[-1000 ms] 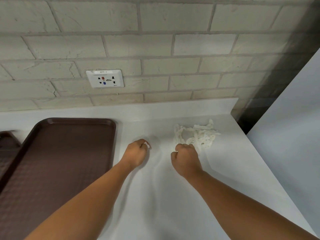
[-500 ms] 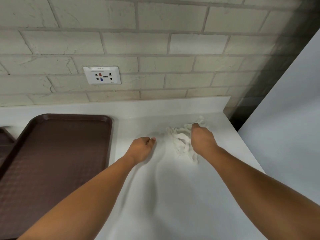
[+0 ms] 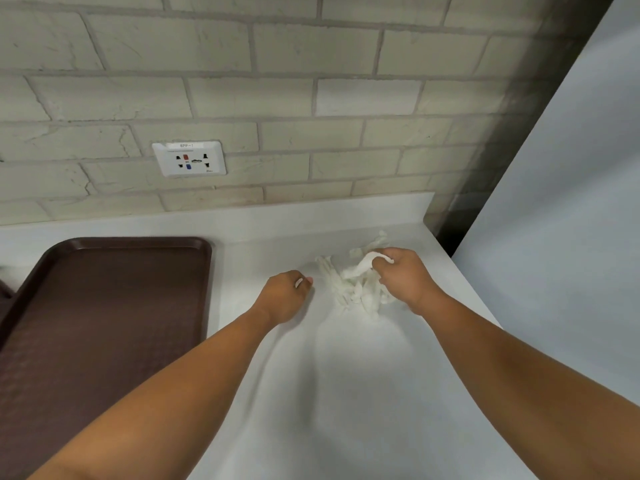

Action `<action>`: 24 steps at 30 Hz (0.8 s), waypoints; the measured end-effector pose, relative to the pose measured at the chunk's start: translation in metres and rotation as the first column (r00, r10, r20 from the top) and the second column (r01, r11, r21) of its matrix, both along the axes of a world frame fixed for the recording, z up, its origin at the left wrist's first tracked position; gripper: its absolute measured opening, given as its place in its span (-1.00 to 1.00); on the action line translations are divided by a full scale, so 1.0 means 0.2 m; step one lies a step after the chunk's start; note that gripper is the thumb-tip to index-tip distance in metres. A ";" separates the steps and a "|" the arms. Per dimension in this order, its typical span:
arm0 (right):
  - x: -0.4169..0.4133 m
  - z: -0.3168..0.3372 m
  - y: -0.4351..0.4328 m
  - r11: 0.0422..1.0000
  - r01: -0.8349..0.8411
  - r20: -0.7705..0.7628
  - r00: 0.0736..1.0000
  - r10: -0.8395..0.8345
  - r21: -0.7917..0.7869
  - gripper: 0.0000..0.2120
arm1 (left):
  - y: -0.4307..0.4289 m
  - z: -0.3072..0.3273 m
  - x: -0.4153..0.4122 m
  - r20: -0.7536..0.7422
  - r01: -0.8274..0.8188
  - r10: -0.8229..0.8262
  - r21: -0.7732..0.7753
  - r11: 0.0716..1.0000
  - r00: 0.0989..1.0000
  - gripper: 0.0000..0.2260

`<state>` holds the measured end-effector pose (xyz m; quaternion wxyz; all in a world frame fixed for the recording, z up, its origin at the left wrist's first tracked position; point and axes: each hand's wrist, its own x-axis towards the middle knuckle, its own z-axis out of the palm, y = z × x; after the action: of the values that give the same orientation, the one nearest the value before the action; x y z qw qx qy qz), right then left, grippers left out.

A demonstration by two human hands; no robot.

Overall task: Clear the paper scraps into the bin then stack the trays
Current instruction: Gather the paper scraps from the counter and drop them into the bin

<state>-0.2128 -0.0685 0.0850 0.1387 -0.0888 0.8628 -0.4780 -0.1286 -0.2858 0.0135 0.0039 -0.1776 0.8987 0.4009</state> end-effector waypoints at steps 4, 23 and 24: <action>0.08 0.09 0.05 0.954 0.101 0.091 0.993 -0.077 -0.284 -0.85 | 0.08 0.09 0.02 -0.055 0.039 -0.037 0.048 0.998 0.998 -0.80; 0.89 0.28 0.95 0.828 0.300 0.095 0.952 -0.291 -0.473 -0.82 | 1.08 0.29 0.62 0.000 0.486 -0.486 -0.028 0.873 0.874 -0.45; 0.96 0.28 1.01 0.808 0.316 0.117 0.947 -0.299 -0.497 -0.81 | 1.17 0.28 0.67 0.012 0.515 -0.515 -0.047 0.856 0.857 -0.37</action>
<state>-0.0204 0.1339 0.1416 0.0454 0.0265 0.7061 -0.7062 0.0062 -0.0516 0.0690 0.1063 0.0694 0.9230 0.3633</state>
